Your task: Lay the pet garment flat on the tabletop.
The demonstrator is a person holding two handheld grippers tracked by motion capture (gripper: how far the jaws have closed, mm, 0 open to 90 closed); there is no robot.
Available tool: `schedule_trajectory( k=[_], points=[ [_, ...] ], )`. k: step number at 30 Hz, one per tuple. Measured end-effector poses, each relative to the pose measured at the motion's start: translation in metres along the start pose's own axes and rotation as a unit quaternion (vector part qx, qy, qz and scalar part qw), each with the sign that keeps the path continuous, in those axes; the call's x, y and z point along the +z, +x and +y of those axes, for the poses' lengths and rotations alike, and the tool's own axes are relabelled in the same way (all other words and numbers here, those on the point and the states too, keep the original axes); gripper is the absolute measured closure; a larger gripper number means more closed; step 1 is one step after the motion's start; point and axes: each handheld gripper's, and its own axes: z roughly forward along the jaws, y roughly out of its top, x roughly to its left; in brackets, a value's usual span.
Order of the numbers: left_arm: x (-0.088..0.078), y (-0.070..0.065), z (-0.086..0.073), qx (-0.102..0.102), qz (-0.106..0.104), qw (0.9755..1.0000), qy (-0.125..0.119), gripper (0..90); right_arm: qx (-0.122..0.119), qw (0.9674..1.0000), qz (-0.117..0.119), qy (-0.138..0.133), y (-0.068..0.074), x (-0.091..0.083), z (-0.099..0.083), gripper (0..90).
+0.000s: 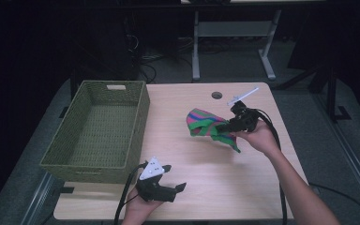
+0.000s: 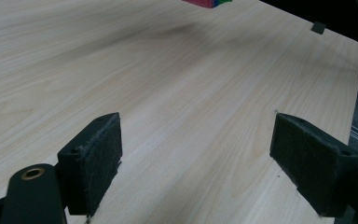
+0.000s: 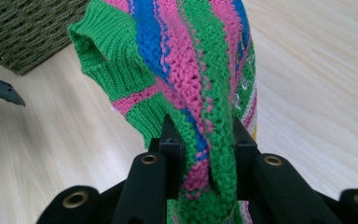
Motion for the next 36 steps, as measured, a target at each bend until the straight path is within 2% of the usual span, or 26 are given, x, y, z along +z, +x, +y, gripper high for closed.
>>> schedule_trajectory(
  k=[5,7,8,18,21,30,36],
  points=[
    [-0.001,0.001,0.000,0.003,-0.003,1.0000,0.002,16.3,0.001,1.0000,0.005,-0.002,0.004,-0.002,-0.005,73.1],
    [-0.001,0.001,0.000,0.002,-0.002,1.0000,0.000,16.4,-0.004,1.0000,0.002,-0.003,0.006,-0.002,-0.008,73.0],
    [-0.001,0.001,0.000,0.002,-0.002,1.0000,-0.001,16.3,-0.012,0.9999,-0.008,0.003,0.009,-0.001,-0.011,73.0],
    [-0.001,0.000,0.000,0.004,-0.003,1.0000,0.002,16.4,-0.011,0.9999,0.006,-0.005,0.018,-0.003,-0.023,73.0],
    [-0.001,0.000,0.000,0.004,-0.004,1.0000,0.002,16.4,-0.015,0.9999,0.000,-0.003,0.022,-0.003,-0.025,73.0],
    [-0.001,-0.001,0.001,0.001,-0.006,1.0000,-0.004,16.3,-0.031,0.9995,0.002,-0.009,0.033,-0.005,-0.035,72.7],
    [-0.001,-0.001,0.000,0.001,-0.004,1.0000,-0.003,16.4,-0.029,0.9995,0.000,-0.013,0.041,-0.008,-0.041,72.7]
  ],
)
